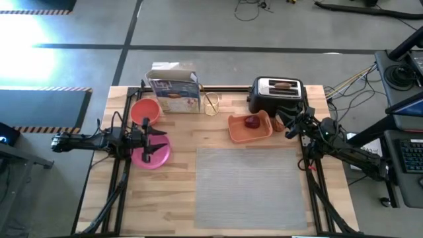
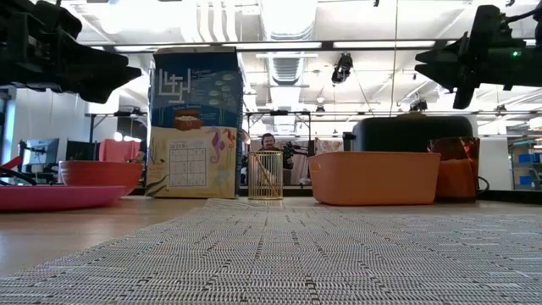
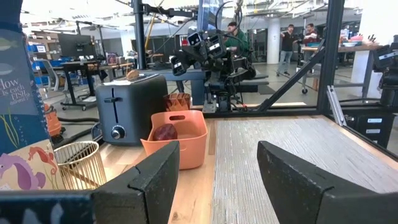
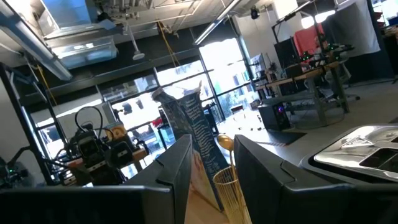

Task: Arrange a breakfast setting
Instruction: Put the pink plate on the gray table mat

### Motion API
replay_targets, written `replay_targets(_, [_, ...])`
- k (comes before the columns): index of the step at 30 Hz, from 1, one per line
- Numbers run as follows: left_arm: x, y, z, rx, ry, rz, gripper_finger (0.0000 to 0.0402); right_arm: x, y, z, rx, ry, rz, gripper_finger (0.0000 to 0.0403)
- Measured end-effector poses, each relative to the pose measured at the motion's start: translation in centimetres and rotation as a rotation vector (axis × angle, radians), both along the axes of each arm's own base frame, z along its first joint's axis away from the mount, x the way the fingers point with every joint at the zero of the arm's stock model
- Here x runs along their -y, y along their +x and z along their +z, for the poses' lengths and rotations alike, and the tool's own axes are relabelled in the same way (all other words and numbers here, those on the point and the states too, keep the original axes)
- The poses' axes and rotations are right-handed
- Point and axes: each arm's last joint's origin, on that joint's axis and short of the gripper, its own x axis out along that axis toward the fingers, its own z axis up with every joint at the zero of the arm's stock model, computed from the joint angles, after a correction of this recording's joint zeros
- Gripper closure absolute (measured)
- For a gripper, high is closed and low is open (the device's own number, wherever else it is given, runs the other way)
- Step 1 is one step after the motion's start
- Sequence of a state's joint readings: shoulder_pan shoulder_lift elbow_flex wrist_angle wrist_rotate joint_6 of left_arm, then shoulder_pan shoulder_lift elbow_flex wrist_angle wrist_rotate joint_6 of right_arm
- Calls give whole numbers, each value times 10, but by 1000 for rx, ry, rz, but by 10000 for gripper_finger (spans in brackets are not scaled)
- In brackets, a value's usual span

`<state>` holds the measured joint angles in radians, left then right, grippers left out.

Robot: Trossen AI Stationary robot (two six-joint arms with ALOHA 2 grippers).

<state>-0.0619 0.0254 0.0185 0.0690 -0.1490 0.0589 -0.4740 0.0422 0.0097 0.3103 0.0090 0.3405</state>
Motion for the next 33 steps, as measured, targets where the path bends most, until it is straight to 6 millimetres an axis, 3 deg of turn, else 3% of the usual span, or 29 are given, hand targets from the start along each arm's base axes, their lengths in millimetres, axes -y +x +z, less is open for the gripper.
replay_targets(14, [-2,-1,8,81,44,57,201,0,0,0,0,0,0,291])
replay_targets(19, [-2,-1,9,99,-29,49,201,0,0,0,0,0,0,291])
replay_targets(23, [-2,-3,20,207,-11,51,201,0,0,0,0,0,0,291])
replay_targets(28, [-2,-4,25,269,-115,26,201,0,0,0,0,0,0,291])
replay_targets(33, [-2,-1,35,202,-232,25,201,0,0,0,0,0,0,291])
